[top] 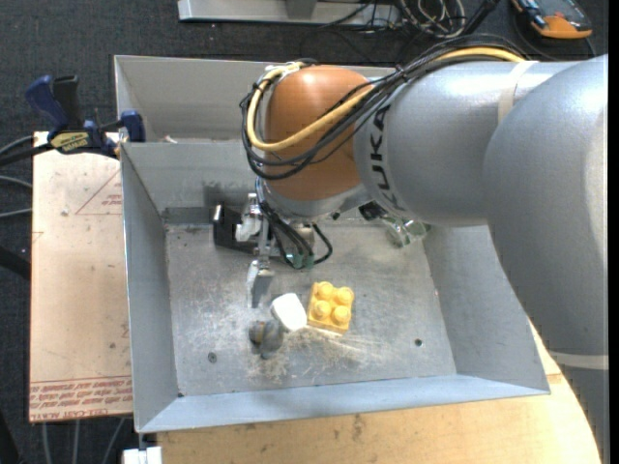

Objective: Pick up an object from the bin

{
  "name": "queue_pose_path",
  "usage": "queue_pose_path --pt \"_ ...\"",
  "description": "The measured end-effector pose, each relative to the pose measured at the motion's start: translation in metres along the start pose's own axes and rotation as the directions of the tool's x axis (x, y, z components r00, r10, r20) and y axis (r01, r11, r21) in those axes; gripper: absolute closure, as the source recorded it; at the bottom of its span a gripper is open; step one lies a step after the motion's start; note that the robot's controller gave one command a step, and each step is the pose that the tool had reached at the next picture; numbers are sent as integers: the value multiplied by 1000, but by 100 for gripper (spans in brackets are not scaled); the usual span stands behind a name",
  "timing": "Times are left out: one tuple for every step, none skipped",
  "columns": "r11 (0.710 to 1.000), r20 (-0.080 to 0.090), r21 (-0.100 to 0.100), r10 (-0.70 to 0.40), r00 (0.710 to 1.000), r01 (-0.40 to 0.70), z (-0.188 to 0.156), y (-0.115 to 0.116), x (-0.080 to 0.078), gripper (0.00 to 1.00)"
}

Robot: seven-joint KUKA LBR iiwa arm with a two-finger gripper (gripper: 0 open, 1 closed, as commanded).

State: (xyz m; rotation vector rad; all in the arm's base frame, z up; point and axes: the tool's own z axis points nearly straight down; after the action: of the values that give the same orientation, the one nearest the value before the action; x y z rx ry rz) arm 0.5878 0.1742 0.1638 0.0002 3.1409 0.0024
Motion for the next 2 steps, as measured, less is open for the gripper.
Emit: queue_pose_path --pt "1000 0 0 0 1000 0 0 0 0 0" --pt "996 10 -3 -84 996 84 22 -15 20 0"
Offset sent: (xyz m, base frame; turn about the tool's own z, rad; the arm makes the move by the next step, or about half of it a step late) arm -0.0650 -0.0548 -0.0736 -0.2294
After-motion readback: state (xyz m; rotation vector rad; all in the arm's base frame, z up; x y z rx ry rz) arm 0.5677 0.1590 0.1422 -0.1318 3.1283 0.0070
